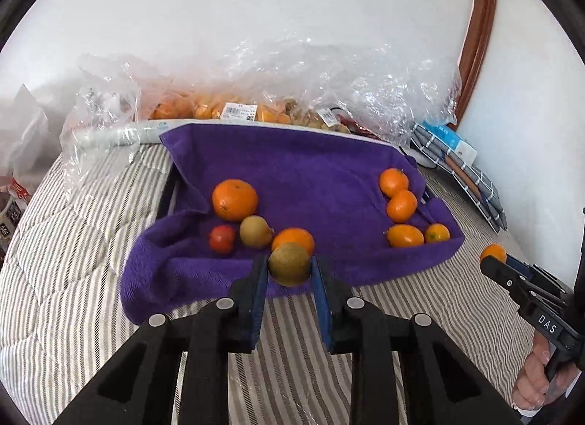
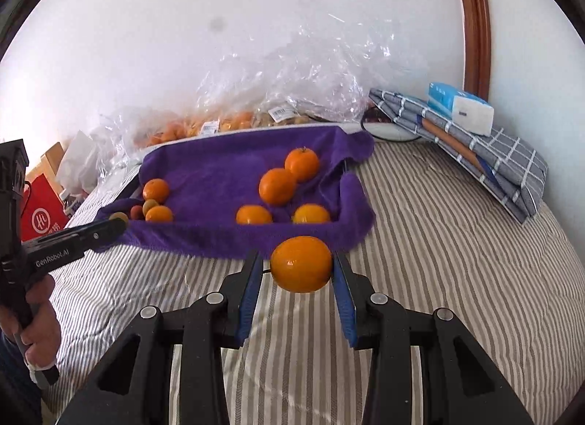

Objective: Organize fruits
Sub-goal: 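Carry the orange and the yellow fruit over the purple towel, then lower both fruits onto the towel and open both tools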

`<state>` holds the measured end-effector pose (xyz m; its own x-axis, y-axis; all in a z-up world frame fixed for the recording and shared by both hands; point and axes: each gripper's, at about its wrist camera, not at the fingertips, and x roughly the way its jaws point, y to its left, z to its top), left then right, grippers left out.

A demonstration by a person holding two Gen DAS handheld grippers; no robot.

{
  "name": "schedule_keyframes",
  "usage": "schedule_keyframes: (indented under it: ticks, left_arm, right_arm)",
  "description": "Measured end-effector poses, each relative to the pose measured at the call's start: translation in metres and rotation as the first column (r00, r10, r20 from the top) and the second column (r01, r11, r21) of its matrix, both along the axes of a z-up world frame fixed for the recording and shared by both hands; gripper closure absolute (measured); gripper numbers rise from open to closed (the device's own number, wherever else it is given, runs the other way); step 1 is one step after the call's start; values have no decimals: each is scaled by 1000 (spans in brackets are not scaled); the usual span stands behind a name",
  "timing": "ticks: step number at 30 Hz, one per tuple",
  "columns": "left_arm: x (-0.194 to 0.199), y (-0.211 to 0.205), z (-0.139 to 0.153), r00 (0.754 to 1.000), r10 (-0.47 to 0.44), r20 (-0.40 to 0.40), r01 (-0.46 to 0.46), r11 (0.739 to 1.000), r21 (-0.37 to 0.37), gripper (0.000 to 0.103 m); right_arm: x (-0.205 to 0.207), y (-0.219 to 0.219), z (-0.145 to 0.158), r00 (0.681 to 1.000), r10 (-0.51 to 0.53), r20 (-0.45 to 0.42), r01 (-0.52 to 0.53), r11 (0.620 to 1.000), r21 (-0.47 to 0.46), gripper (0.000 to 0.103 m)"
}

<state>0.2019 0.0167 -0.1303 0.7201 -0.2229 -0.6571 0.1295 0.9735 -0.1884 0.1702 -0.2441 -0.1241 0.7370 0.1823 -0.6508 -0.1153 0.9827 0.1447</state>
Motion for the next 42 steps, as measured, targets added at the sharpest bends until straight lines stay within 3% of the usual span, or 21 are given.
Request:
schedule_keyframes:
  ticks: [9,17,27,39,42]
  left_arm:
    - [48,4,12,997,70,27,-69,997,-35,80]
    - [78,-10,3,997,75,27,-74,997,-21,80]
    - [76,-16,-13,998,53,16,-53,999,-10,79]
    - [78,-23,-22,998,59,-3,-59,998,34,79]
    - [77,-24,-22,998,64,-11,-63,997,54,71]
  right_arm:
    - [54,10,9,1000,3,27,-2,1000,-29,65]
    - [93,10,-12,1000,-3,-21,2,999,-33,65]
    - [99,7,-23,1000,14,-19,-14,1000,16,65]
    - [94,13,-26,1000,-1,-13,0,1000,-20,64]
    - [92,10,-24,1000,-5,-1,5,1000,-13,62]
